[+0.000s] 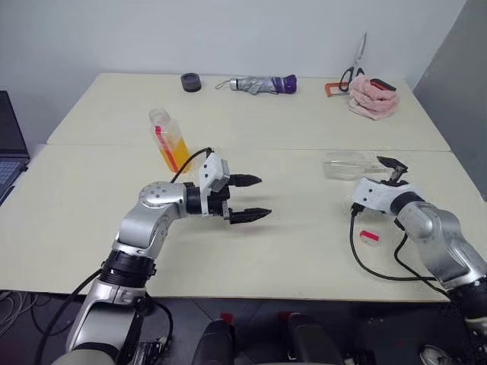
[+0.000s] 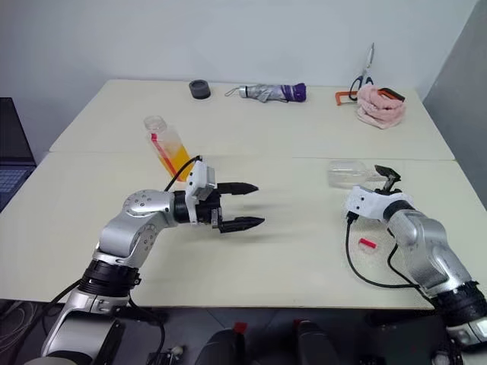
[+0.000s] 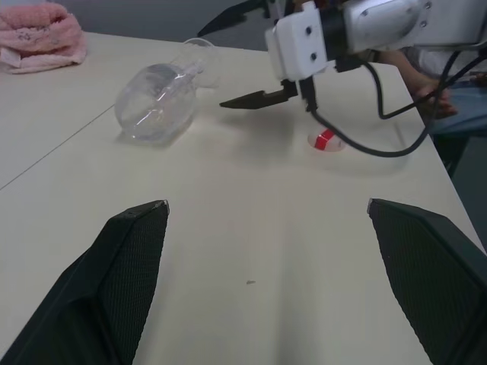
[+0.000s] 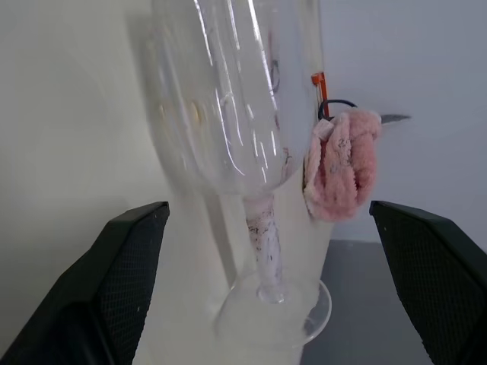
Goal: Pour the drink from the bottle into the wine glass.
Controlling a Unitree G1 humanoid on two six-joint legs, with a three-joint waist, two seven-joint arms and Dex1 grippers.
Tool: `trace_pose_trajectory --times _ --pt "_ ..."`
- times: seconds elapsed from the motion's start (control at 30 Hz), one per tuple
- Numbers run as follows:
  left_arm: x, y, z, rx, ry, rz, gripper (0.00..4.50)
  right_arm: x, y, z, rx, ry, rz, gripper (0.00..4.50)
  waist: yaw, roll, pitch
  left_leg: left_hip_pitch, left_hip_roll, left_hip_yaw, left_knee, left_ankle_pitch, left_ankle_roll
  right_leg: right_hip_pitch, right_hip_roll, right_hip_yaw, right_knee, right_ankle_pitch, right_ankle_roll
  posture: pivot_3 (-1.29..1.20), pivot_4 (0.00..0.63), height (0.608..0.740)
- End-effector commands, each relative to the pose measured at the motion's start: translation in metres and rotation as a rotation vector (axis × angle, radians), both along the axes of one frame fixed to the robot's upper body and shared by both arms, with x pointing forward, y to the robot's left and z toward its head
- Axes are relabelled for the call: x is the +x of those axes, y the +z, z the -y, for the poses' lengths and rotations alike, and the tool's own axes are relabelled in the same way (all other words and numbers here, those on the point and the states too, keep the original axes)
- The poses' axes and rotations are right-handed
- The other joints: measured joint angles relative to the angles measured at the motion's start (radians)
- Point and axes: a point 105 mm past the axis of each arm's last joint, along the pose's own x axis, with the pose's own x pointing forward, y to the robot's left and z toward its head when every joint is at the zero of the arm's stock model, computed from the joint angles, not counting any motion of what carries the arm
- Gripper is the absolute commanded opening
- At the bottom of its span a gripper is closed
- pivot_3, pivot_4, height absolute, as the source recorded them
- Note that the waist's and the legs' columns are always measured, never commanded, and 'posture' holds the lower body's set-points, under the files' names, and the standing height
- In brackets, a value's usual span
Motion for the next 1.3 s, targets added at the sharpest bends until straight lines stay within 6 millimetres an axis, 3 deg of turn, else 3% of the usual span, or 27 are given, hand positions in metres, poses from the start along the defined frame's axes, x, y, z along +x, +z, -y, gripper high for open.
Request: trace_pose_trajectory --times 0.03,0.43,0.53,0.83,0.87,0.93,1.03,1.13,1.3 --pt "-0.002 0.014 0.006 -0.023 -0.035 0.048 4.48 0.013 0.005 0.004 -0.083 0.002 0.072 4.50 0.000 0.000 0.000 0.000 0.000 0.000 0.000 0.000 0.000 0.000 0.000 0.000 0.000 0.000 0.000 0.00 0.150 0.740" --pt "0.005 0.001 0.000 -0.042 -0.012 0.045 4.48 0.050 -0.009 0.019 -0.166 -0.068 0.116 4.50 -0.003 0.000 0.000 0.000 0.000 0.001 0.001 0.000 0.000 0.000 0.000 0.001 0.001 0.000 0.000 0.00 0.150 0.740" --pt "0.005 0.000 0.000 -0.047 -0.005 0.046 4.50 0.055 -0.012 0.021 -0.157 -0.079 0.117 3.84 -0.003 0.000 0.000 0.000 0.000 0.001 0.001 0.000 0.000 0.000 0.000 0.001 0.001 0.000 0.000 0.00 0.150 0.740" --pt "0.007 0.008 0.000 -0.084 0.066 0.057 4.50 0.059 -0.014 0.015 -0.119 -0.058 0.130 0.59 -0.007 0.000 0.000 0.001 0.000 0.000 0.001 0.000 0.000 0.000 0.000 0.001 0.001 0.000 0.000 0.00 0.150 0.740" --pt "0.007 0.008 -0.001 -0.085 0.073 0.056 4.50 0.059 -0.012 0.014 -0.113 -0.055 0.139 0.30 -0.009 0.000 0.000 0.001 0.000 0.000 0.001 0.000 0.000 0.000 0.000 0.001 0.001 0.000 0.000 0.00 0.150 0.740" --pt "0.007 0.009 -0.004 -0.098 0.109 0.045 4.50 0.060 0.000 0.005 -0.078 -0.032 0.189 0.18 -0.012 0.000 0.000 0.001 0.000 0.000 0.001 0.000 0.000 0.000 0.000 0.001 0.001 0.000 0.000 0.00 0.150 0.740" --pt "0.008 0.008 -0.014 -0.115 0.184 0.024 4.50 0.058 0.023 -0.024 0.015 0.064 0.267 0.18 -0.021 0.000 0.000 0.001 0.001 0.000 0.000 0.000 0.000 0.000 0.000 0.001 0.001 0.000 0.000 0.00 0.150 0.740" --pt "0.006 0.007 -0.026 -0.120 0.247 0.000 4.50 0.052 0.040 -0.070 0.217 0.193 0.288 0.18 -0.035 0.000 0.000 0.001 0.002 0.001 -0.001 0.000 0.000 -0.001 0.000 0.002 0.001 0.000 0.000 0.00 0.150 0.740" --pt "-0.001 0.014 -0.043 -0.109 0.316 -0.015 4.50 0.037 0.043 -0.167 0.848 0.425 0.089 0.18 -0.048 0.000 0.000 0.001 0.004 -0.001 -0.001 0.000 0.000 -0.001 0.001 0.000 0.002 0.000 -0.001 0.00 0.150 0.740"
